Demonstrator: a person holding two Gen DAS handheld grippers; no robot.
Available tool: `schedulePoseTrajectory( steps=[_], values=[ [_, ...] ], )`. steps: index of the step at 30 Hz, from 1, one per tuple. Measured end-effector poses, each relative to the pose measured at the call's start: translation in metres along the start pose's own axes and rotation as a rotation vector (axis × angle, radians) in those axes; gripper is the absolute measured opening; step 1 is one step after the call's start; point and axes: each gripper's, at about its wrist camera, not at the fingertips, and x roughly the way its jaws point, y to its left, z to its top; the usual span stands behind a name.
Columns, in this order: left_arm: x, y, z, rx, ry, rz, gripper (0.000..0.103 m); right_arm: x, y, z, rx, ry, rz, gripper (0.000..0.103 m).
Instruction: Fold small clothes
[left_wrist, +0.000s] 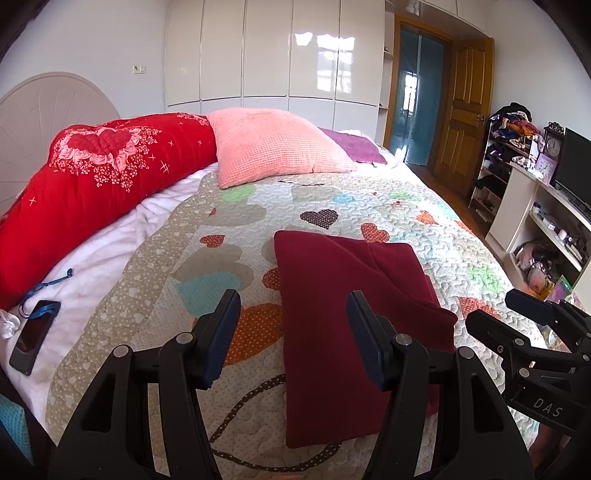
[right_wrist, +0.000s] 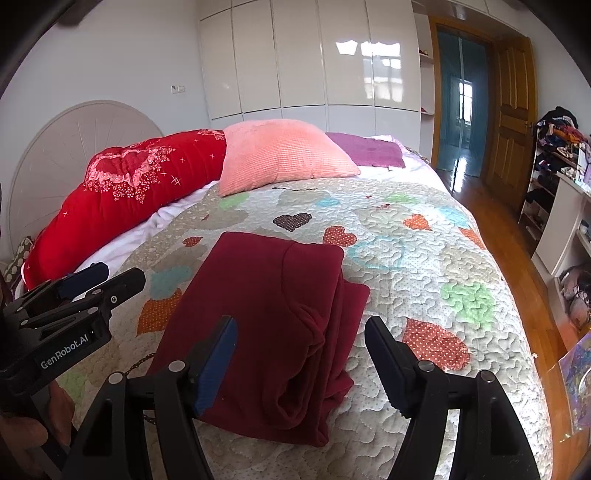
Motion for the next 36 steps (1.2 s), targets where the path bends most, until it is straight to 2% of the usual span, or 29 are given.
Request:
schedulePoseTrajectory(
  steps=[36],
  values=[
    [0.012, 0.0, -0.006, 0.016, 0.012, 0.033, 0.06, 0.01, 0.0, -0.003, 0.006, 0.023, -0.012, 0.071]
  ],
)
